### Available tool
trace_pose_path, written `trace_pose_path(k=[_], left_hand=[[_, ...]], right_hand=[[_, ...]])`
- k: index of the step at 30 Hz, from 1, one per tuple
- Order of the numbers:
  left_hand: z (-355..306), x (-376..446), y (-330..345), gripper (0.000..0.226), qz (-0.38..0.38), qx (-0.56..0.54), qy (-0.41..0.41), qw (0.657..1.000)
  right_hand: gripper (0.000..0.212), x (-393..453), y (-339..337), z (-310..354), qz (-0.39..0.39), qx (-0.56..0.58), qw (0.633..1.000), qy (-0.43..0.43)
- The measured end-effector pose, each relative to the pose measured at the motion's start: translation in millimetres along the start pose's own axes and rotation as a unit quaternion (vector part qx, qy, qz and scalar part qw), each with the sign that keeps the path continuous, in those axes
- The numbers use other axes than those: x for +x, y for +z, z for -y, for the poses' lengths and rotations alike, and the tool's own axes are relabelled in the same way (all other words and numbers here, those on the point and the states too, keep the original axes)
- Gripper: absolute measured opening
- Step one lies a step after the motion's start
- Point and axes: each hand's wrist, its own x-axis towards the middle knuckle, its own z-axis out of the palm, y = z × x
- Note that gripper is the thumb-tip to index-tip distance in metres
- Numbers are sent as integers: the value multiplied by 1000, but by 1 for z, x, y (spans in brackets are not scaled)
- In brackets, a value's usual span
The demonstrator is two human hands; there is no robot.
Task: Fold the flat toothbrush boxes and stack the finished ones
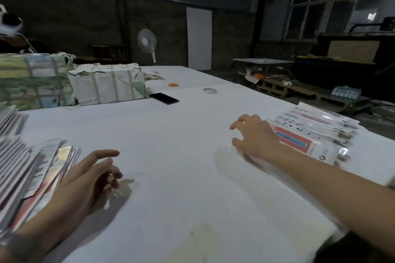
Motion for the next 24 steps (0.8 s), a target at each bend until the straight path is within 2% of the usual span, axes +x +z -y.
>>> trace_pose_path(k=[6,9,11,13,14,16,18,21,24], left_hand=[[-3,-9,6,23,-12,35,25,999],[-2,-11,5,36,-61,134,138,979],[0,-12,0,32,-119,289,235,920],[2,-15,-5,20,-157,481,286,814],[3,-14,-8,24,-154,563,273,765],[3,-11,-12,39,-135,678,157,706],[3,-8,-19,46,-137,729,68,667],[2,-7,-24,45,-146,769,46,620],[-3,-7,-31,34,-141,768,49,623]], right_hand=[[34,-15,7,151,33,202,967,-151],[32,-16,12,210,28,271,942,-197],[30,-16,19,235,24,310,928,-205],[28,-17,29,244,25,323,922,-212],[27,-17,34,243,26,317,922,-222],[24,-17,41,240,25,315,917,-242],[22,-17,45,238,20,332,908,-253],[20,-16,45,238,24,346,902,-256],[18,-14,46,237,27,355,900,-252]])
